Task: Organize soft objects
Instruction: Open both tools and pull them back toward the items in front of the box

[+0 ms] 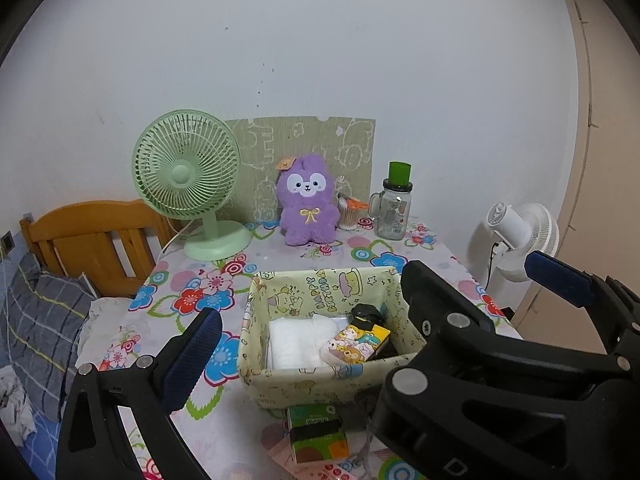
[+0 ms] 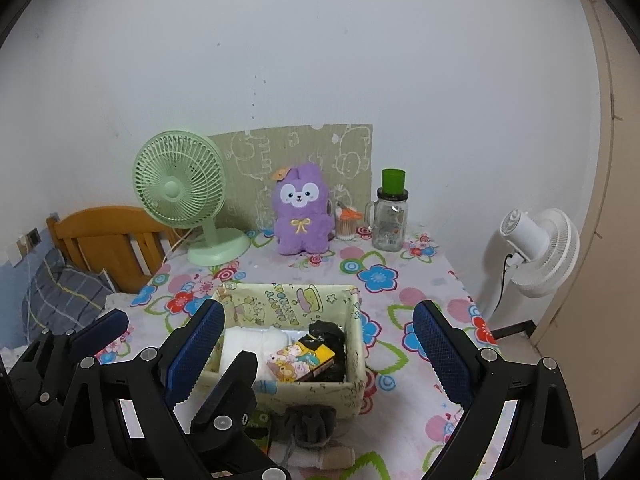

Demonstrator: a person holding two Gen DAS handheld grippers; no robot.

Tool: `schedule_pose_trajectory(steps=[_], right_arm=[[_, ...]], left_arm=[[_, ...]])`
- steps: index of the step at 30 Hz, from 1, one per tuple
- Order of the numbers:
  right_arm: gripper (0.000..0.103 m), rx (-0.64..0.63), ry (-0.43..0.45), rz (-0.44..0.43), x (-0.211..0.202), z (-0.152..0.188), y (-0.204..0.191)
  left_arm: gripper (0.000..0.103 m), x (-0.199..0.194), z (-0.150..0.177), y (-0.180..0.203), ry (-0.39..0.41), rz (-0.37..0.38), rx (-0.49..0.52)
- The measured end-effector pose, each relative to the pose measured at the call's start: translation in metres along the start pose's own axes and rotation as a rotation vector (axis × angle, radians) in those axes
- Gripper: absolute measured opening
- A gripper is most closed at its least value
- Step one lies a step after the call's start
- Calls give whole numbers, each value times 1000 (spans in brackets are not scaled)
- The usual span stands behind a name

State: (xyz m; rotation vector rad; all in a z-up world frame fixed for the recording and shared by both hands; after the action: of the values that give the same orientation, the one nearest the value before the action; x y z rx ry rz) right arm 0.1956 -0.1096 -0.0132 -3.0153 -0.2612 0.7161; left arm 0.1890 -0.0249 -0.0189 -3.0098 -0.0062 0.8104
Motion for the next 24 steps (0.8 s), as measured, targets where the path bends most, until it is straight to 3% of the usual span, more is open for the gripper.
schedule_pose_trajectory(steps=[24], right_arm=[[97,-15,25,0,-50,31,-1]], left_arm=[[103,-45,35,11,27,3,5]])
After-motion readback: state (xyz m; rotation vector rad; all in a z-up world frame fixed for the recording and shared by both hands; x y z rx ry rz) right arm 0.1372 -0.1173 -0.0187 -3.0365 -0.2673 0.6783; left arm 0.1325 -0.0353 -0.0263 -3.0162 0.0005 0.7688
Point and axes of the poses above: each gripper's, at about its wrist camera, not at the fingertips, and x roughly the way its jaws point, y to its right, z to its underside, the point moved 8 cm from there along x, roughly the way its jaws point, and after that the axes turned 5 degrees about -z, right-handed, at the moved point
